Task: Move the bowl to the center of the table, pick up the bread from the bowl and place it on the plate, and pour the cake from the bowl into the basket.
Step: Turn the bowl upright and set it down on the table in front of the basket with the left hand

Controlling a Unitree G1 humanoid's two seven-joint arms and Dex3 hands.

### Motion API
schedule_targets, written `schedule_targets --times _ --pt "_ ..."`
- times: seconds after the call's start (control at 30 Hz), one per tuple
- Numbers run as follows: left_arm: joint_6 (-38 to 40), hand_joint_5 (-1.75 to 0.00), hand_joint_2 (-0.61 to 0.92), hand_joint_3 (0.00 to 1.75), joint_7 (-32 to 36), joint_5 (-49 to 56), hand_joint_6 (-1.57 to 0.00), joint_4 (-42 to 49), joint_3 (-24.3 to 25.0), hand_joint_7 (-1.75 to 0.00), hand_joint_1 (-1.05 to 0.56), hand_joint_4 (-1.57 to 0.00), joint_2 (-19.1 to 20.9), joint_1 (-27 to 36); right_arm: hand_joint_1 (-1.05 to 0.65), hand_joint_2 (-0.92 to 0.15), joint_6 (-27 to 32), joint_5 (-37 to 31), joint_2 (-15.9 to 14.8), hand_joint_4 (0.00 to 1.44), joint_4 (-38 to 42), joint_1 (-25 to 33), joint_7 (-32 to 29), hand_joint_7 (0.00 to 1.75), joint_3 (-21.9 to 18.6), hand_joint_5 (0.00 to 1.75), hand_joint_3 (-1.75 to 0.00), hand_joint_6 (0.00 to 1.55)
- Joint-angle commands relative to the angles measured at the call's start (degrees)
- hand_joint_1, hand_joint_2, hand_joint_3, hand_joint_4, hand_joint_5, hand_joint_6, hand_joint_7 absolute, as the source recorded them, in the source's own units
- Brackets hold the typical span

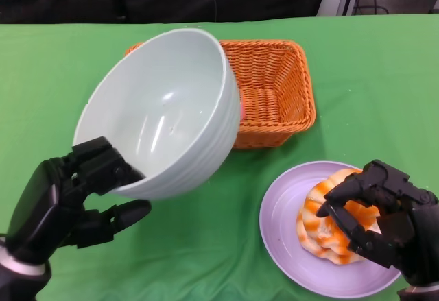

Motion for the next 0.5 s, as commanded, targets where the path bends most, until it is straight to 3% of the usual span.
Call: schedule_targets --times 0.03,0.17,0.23,0.33,0.43,0.5 --pt "6.21 -1.74 0.92 0.51 19.65 11.64 -0.57 -3.55 -8.50 -1.48 -0.13 -0.62 6.46 2.44 -0.14 -0.71 0.43 0.28 -0.99 0.74 -0.33 -0.52 -0.60 1.10 -0.94 1.26 -0.56 0.71" --pt "16.63 -1.75 0.91 0.45 42.97 24.01 -0.51 -4.23 -24.13 -1.56 -0.10 -0.61 14.05 2.67 -0.14 -0.71 1.27 0.60 -1.21 0.74 -0.72 -0.50 -0.56 1.09 -1.01 1.26 -0.57 0.71" --pt "20.88 -1.75 0.92 0.39 51.01 28.01 -0.48 -3.13 -30.78 -1.62 -0.11 -0.59 16.76 1.82 -0.14 -0.71 1.52 0.44 -1.28 0.74 -0.89 -0.47 -0.78 1.09 -1.10 1.26 -0.57 0.71" --pt "23.79 -1.72 0.92 0.39 57.16 31.06 -0.48 -0.94 -38.91 -1.63 -0.12 -0.56 19.94 0.07 -0.13 -0.72 1.89 0.10 -1.36 0.74 -1.15 -0.36 -1.20 1.10 -1.27 1.25 -0.57 0.70" --pt "25.59 -1.66 0.92 0.35 62.02 32.15 -0.56 1.22 -46.98 -1.46 -0.16 -0.55 22.42 -2.04 -0.13 -0.72 2.19 0.24 -1.35 0.73 -1.32 -0.35 -1.25 1.11 -1.39 1.25 -0.57 0.70" --pt "27.58 -1.66 0.92 0.33 66.74 32.67 -0.55 3.08 -53.09 -1.47 -0.14 -0.55 23.57 -4.03 -0.13 -0.72 2.45 0.27 -1.33 0.73 -1.46 -0.33 -1.29 1.11 -1.44 1.25 -0.56 0.69"
